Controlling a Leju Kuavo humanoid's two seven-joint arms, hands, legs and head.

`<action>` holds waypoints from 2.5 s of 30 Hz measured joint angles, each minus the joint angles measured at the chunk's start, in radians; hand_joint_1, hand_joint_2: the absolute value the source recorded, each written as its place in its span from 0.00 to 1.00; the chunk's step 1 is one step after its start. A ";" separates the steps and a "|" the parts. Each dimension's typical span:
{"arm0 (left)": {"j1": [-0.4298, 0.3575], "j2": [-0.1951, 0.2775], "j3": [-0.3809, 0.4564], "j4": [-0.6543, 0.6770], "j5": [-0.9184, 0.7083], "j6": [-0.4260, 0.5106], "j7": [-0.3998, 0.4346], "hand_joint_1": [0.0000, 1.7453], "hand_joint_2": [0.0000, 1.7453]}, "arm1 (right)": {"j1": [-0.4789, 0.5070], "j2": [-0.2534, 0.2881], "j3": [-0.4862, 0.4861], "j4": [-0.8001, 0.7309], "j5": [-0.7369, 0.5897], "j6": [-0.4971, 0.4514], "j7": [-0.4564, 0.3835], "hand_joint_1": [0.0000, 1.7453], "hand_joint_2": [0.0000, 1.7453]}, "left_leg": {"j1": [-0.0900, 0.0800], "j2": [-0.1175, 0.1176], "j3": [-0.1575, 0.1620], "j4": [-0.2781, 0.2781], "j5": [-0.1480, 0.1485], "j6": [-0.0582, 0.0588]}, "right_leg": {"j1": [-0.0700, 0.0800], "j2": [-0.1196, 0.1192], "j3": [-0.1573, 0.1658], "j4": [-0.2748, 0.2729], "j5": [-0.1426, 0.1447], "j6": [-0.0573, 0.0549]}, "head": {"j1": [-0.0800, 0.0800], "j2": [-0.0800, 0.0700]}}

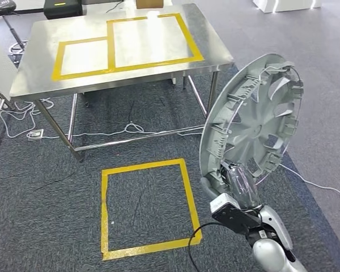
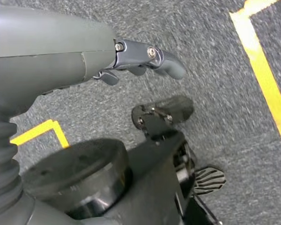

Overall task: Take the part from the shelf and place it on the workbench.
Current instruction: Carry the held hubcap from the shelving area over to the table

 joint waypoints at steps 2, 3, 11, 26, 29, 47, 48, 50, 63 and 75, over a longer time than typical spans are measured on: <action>-0.001 -0.004 0.000 0.000 -0.001 0.001 0.000 0.00 1.00 | 0.002 0.003 -0.005 0.002 -0.002 0.002 -0.001 0.91 1.00 | 0.005 -0.004 0.011 -0.011 -0.001 -0.008 | 0.011 0.002 0.020 -0.027 -0.024 -0.043 | -0.004 0.000; -0.001 -0.006 0.000 0.000 -0.002 0.001 0.000 0.00 1.00 | 0.003 0.003 -0.008 0.002 -0.003 0.002 0.000 0.91 1.00 | 0.007 0.000 0.021 -0.015 0.006 -0.010 | 0.014 -0.001 0.034 -0.040 -0.016 -0.064 | -0.008 0.000; 0.004 -0.009 0.001 0.000 -0.002 0.002 0.000 0.00 1.00 | 0.005 0.005 -0.015 0.001 -0.003 0.000 -0.003 0.91 1.00 | 0.003 0.049 -0.243 0.292 -0.086 -0.015 | -0.001 -0.023 0.187 -0.129 -0.047 -0.085 | -0.016 0.000; 0.006 -0.015 0.014 -0.001 -0.001 0.001 0.002 0.00 1.00 | 0.005 0.010 -0.018 -0.008 -0.003 0.003 -0.002 0.91 1.00 | -0.057 0.066 -0.030 -0.018 0.069 0.026 | 0.040 -0.026 -0.013 0.240 -0.315 -0.073 | 0.009 0.000; 0.005 -0.016 0.015 -0.001 -0.001 0.002 0.002 0.00 1.00 | 0.009 0.010 -0.018 -0.008 -0.003 0.003 -0.003 0.91 1.00 | -0.079 0.064 0.036 -0.021 0.023 0.040 | 0.082 -0.025 -0.056 0.089 -0.169 -0.117 | 0.012 0.000; 0.006 -0.012 0.019 -0.004 0.007 0.007 0.010 0.00 1.00 | 0.006 0.013 -0.023 -0.027 -0.001 0.006 -0.004 0.91 1.00 | -0.111 0.058 -0.179 0.011 0.159 0.065 | 0.084 -0.015 0.089 -0.058 -0.026 -0.130 | 0.003 0.000; 0.007 -0.013 0.019 -0.004 0.007 0.007 0.011 0.00 1.00 | 0.006 0.013 -0.023 -0.027 -0.002 0.006 -0.003 0.91 1.00 | -0.110 0.057 -0.173 -0.008 0.169 0.065 | 0.088 -0.011 0.097 -0.063 -0.037 -0.127 | 0.003 0.000; 0.005 -0.014 0.020 -0.004 0.007 0.007 0.012 0.00 1.00 | 0.005 0.013 -0.025 -0.028 -0.003 0.006 -0.003 0.91 1.00 | -0.103 0.055 -0.154 -0.013 0.158 0.060 | 0.090 -0.012 0.104 -0.050 -0.066 -0.120 | 0.006 0.000; 0.011 -0.015 0.021 -0.004 0.000 0.001 0.009 0.00 1.00 | 0.013 0.013 -0.033 -0.013 0.002 0.012 0.013 0.91 1.00 | -0.088 0.046 -0.005 -0.014 0.014 0.049 | 0.077 -0.023 -0.095 -0.003 0.132 -0.092 | 0.019 0.000; 0.008 -0.014 0.029 -0.005 0.008 0.007 0.009 0.00 1.00 | 0.048 0.013 -0.048 0.009 0.002 -0.004 0.035 0.91 1.00 | -0.076 0.053 -0.090 0.227 -0.050 0.003 | 0.057 -0.023 0.098 -0.099 -0.001 -0.118 | 0.003 0.000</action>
